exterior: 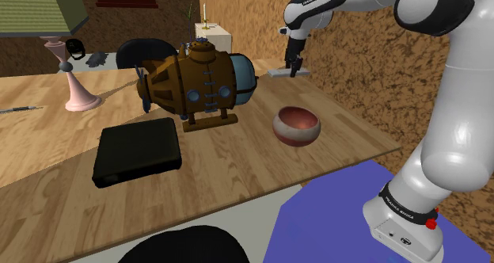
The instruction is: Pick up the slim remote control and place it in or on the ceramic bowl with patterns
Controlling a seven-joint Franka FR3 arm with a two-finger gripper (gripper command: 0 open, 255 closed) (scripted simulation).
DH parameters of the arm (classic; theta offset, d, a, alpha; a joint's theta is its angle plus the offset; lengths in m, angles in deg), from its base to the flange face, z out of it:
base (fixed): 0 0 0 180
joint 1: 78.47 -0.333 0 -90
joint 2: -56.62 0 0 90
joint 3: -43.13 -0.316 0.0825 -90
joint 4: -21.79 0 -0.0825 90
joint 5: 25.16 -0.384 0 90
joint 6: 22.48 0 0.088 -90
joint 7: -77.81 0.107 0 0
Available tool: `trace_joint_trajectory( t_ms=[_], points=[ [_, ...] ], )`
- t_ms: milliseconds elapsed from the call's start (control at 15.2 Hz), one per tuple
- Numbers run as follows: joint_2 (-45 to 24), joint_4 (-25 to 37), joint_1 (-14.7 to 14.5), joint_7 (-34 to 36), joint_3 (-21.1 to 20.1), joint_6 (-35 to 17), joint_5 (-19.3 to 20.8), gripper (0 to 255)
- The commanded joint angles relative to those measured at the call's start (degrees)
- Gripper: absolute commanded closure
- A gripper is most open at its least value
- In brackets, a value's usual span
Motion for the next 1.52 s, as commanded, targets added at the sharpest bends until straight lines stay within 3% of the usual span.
trace_joint_trajectory(
  t_ms=[0,858,1452],
  points=[
    [0.6,1.0,-0.1,0.2,0.1,1.6,0.3,255],
    [2.2,8.6,0.0,0.8,0.5,10.7,1.2,255],
    [21.6,-14.7,-6.7,12.0,-2.7,5.4,8.9,255]
  ],
)
